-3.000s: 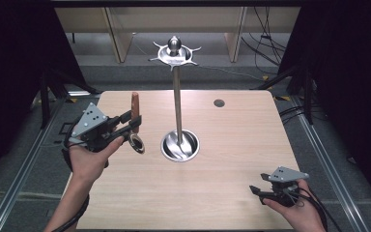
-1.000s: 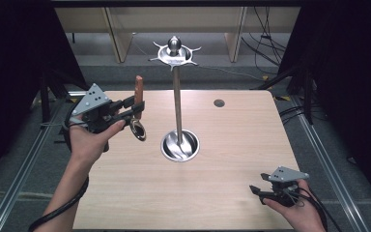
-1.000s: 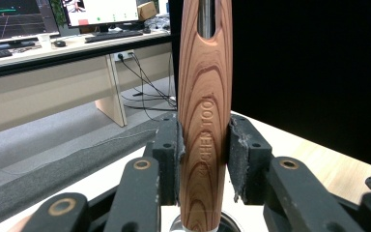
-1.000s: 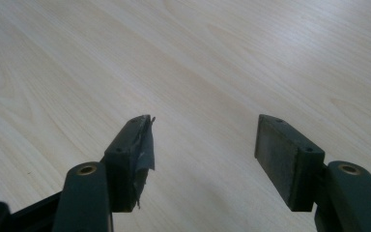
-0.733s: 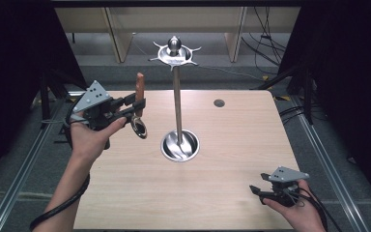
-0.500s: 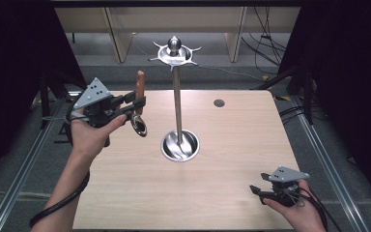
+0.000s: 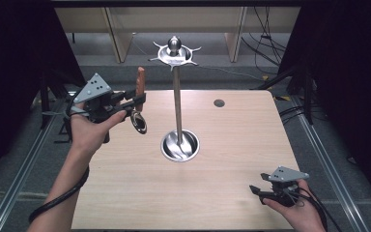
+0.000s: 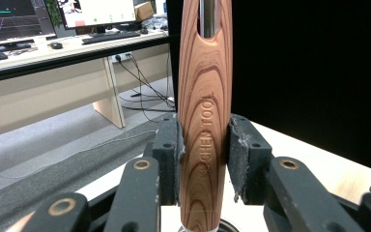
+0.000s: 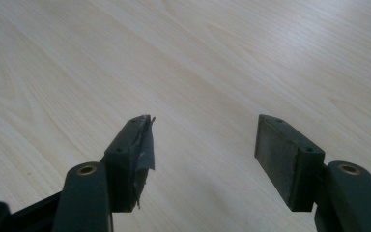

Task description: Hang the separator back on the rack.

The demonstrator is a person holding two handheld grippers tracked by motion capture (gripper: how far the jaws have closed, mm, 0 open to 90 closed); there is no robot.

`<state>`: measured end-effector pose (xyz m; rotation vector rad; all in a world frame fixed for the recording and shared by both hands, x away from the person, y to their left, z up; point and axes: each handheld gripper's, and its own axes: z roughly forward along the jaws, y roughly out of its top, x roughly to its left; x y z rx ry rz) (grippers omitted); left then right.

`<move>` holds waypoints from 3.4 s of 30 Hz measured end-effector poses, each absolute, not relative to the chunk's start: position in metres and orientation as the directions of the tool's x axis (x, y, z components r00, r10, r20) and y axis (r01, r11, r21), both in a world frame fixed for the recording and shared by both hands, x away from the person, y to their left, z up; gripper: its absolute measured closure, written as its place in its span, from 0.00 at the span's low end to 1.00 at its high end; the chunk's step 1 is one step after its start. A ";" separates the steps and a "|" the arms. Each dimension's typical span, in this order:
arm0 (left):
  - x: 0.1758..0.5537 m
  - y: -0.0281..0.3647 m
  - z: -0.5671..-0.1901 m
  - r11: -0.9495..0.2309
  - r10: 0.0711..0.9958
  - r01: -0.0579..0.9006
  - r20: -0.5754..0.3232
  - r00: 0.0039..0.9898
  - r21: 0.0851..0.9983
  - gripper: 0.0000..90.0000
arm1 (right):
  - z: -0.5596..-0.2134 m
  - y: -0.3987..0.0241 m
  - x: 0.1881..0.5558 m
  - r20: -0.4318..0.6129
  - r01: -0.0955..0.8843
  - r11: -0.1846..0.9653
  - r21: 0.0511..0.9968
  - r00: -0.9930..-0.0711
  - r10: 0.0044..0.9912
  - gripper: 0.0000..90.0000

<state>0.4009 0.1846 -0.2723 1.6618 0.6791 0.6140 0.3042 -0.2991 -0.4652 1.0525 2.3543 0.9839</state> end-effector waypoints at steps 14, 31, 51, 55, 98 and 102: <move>0.411 0.184 -0.263 -0.156 0.718 0.109 0.037 0.695 0.982 0.74 | -0.465 -0.299 0.305 -0.052 0.498 0.479 0.723 -0.652 0.757 0.43; 0.421 0.179 -0.255 -0.156 0.709 0.114 0.030 0.705 0.981 0.74 | -0.465 -0.299 0.303 -0.033 0.519 0.469 0.714 -0.644 0.764 0.43; 0.434 0.177 -0.249 -0.166 0.690 0.135 0.017 0.724 0.977 0.74 | -0.466 -0.299 0.304 -0.042 0.511 0.469 0.720 -0.643 0.765 0.43; 0.436 0.175 -0.248 -0.174 0.684 0.136 0.020 0.729 0.975 0.74 | -0.466 -0.299 0.304 -0.044 0.509 0.469 0.722 -0.643 0.764 0.43; 0.442 0.167 -0.245 -0.192 0.686 0.145 0.027 0.727 0.971 0.70 | -0.466 -0.301 0.305 -0.057 0.495 0.485 0.720 -0.655 0.754 0.43; 0.438 0.167 -0.242 -0.174 0.703 0.131 0.030 0.711 0.976 0.64 | -0.465 -0.300 0.305 -0.052 0.503 0.483 0.717 -0.652 0.756 0.43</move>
